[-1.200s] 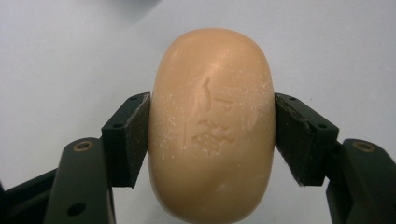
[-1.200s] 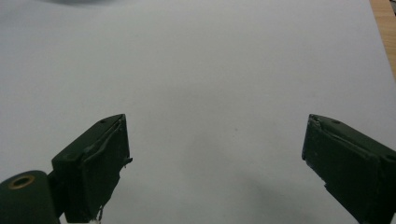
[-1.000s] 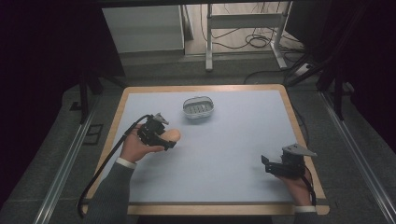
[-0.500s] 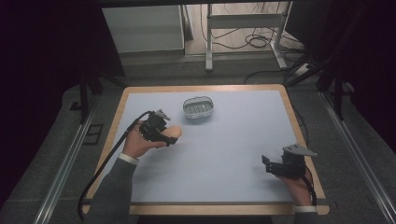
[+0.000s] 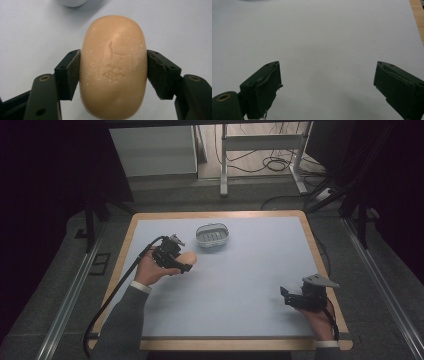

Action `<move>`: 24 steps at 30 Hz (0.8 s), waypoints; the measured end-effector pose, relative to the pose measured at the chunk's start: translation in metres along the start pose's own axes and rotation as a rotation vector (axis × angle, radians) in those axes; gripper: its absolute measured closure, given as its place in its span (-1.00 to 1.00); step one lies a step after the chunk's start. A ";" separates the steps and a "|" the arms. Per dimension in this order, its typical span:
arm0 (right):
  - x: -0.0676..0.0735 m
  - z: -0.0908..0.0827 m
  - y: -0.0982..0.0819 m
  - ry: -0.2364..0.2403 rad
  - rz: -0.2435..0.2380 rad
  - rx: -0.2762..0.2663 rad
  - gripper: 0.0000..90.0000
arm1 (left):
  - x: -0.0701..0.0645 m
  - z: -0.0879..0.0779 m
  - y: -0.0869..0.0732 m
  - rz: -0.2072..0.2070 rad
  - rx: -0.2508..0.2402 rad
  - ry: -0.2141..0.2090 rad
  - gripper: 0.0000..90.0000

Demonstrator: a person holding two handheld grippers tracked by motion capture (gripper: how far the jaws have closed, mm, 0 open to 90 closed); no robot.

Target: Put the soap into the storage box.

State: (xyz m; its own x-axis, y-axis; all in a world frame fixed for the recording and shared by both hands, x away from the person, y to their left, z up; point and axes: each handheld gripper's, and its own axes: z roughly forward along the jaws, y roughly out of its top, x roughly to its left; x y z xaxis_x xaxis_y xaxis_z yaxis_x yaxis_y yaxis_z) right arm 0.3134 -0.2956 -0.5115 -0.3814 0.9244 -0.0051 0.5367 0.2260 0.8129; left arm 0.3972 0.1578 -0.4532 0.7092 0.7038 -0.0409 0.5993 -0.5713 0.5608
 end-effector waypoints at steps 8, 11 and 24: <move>0.000 0.001 0.000 -0.002 -0.001 0.002 -0.84 | 0.003 0.002 0.008 0.005 0.007 0.002 -0.28; 0.000 0.001 0.000 -0.002 0.000 0.002 -0.84 | 0.005 0.003 0.010 0.006 0.005 -0.003 -0.28; -0.001 0.001 -0.001 -0.002 0.004 0.003 -0.84 | 0.007 0.005 0.023 0.011 -0.003 0.000 -0.28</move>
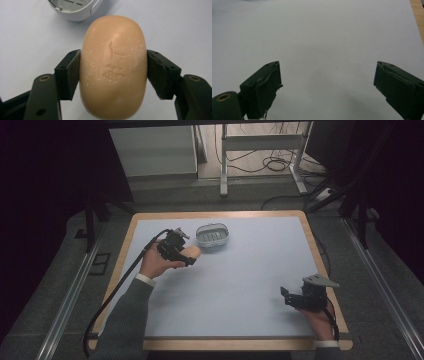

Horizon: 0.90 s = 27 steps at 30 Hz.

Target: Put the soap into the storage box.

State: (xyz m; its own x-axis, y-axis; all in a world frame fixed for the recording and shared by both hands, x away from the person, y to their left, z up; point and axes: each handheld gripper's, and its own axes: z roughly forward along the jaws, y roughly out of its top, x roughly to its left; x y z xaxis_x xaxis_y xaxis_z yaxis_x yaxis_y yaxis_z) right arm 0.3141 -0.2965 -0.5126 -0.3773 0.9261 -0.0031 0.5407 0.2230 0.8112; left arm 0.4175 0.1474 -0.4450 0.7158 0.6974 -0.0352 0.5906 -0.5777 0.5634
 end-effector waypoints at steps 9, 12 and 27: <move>0.000 0.000 0.000 -0.002 -0.001 0.001 -0.84 | 0.001 0.002 0.006 0.009 0.003 0.003 -0.28; 0.000 0.000 0.000 0.000 -0.001 0.000 -0.84 | 0.002 0.003 0.007 0.005 0.005 0.007 -0.28; 0.000 0.001 0.000 -0.003 0.002 0.003 -0.83 | 0.010 0.012 0.017 -0.006 0.003 -0.004 -0.28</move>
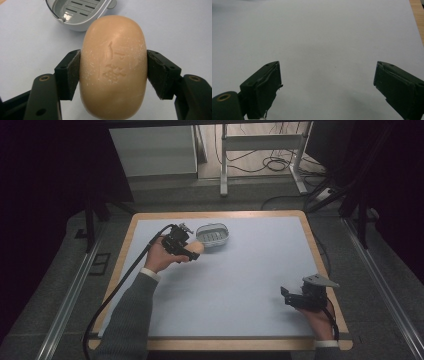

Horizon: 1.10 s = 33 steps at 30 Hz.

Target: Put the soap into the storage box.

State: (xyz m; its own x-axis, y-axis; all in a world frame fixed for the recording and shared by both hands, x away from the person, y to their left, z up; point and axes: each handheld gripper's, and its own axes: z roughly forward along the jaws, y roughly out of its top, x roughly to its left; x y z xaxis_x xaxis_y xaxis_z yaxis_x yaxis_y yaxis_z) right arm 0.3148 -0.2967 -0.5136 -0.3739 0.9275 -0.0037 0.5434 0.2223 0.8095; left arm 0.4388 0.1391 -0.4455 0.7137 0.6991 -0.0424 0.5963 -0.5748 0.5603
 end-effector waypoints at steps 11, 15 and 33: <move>0.000 0.000 0.000 0.002 -0.002 -0.001 -0.83 | 0.005 0.008 0.006 -0.004 0.009 -0.002 -0.28; 0.000 0.000 0.000 0.002 -0.004 0.001 -0.84 | 0.007 0.011 0.010 -0.006 0.009 -0.006 -0.28; 0.002 0.001 0.000 0.014 -0.016 -0.014 -0.84 | 0.013 0.021 0.034 0.001 0.025 0.001 -0.28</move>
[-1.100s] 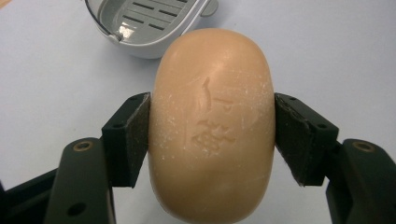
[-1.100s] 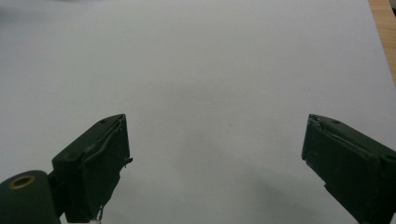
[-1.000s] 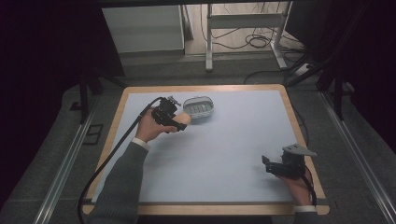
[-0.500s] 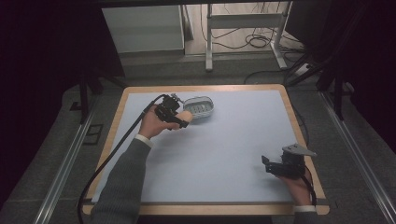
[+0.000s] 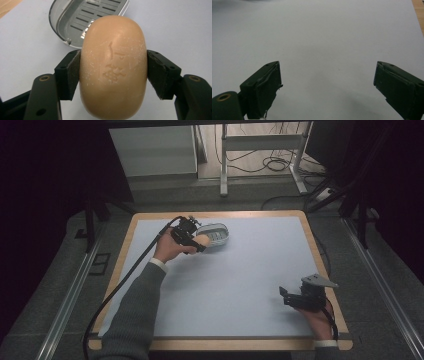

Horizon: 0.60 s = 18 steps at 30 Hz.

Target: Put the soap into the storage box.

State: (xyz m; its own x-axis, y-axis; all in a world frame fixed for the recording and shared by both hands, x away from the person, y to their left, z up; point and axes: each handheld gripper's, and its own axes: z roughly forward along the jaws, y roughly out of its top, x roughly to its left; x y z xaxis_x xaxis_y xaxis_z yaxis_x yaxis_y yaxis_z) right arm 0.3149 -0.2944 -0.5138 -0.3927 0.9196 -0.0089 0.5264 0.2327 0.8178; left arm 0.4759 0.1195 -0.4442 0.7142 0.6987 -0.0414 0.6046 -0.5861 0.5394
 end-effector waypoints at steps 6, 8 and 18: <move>-0.001 0.000 0.000 -0.002 0.006 0.001 -0.84 | 0.001 0.001 0.006 -0.001 0.000 0.001 -0.28; -0.001 -0.001 0.000 -0.001 0.004 -0.005 -0.84 | 0.001 0.001 0.009 -0.002 -0.001 0.003 -0.28; -0.001 0.000 0.000 -0.001 0.005 -0.002 -0.84 | 0.001 0.004 0.020 0.001 0.000 0.012 -0.28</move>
State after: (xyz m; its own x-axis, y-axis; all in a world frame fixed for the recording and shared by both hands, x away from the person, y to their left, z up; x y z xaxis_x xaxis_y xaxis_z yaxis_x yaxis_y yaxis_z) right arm 0.3153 -0.2958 -0.5140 -0.3893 0.9211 -0.0057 0.5268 0.2277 0.8189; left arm 0.4900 0.1067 -0.4361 0.7107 0.7029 -0.0308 0.6040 -0.5870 0.5391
